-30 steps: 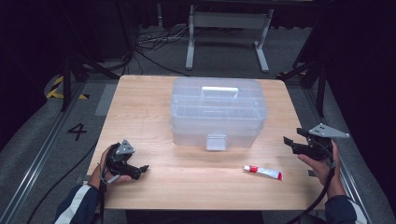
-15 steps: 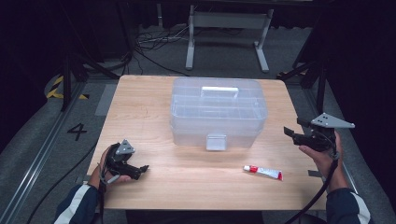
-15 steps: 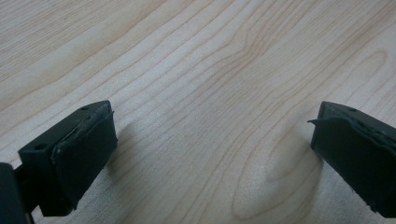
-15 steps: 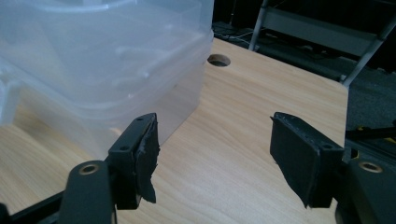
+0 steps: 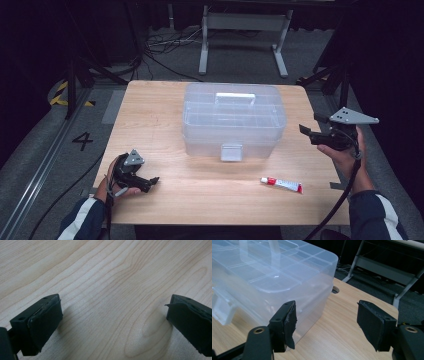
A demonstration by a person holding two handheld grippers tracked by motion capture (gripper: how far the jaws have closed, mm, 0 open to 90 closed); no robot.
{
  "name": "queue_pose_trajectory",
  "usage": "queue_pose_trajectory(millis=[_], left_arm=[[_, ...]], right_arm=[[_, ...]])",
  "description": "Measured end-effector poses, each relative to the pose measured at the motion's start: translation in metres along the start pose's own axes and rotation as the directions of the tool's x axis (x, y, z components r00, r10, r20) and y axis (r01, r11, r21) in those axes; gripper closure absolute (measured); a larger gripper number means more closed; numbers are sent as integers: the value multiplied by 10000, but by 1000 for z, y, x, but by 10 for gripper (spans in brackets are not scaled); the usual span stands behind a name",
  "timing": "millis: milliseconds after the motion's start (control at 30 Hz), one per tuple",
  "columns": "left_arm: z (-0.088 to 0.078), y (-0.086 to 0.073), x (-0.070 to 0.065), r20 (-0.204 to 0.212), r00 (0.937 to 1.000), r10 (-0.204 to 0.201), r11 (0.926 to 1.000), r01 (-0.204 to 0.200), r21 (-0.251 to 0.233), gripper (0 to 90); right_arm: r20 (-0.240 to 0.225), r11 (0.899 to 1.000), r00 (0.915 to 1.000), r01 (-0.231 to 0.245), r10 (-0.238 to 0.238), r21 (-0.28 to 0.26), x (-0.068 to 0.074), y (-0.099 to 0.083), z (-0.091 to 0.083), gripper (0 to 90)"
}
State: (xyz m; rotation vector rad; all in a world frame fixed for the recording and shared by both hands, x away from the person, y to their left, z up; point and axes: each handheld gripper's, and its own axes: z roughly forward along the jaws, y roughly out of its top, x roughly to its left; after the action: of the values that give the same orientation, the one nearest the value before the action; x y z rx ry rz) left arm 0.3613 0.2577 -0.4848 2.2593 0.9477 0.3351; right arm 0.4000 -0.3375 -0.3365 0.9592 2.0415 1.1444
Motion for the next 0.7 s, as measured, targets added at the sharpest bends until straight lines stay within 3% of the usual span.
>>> queue_pose_trajectory(millis=[33, 167, 700], left_arm=[[0, 0, 0, -2, 10000, 5, 10000, -5, 0, 5], [0, 0, 0, 4, 10000, 0, 10000, -1, 5, 5], [0, 0, 0, 2, 10000, -3, 10000, 3, 5, 5]], right_arm=[[194, 10000, 9998, 62, -63, 27, 1, 3, 2, 330], [55, 9999, 9999, 118, -118, -71, 4, 10, 6, 332], [-727, 9948, 9922, 1011, -1017, -119, 29, 55, 30, 344]])
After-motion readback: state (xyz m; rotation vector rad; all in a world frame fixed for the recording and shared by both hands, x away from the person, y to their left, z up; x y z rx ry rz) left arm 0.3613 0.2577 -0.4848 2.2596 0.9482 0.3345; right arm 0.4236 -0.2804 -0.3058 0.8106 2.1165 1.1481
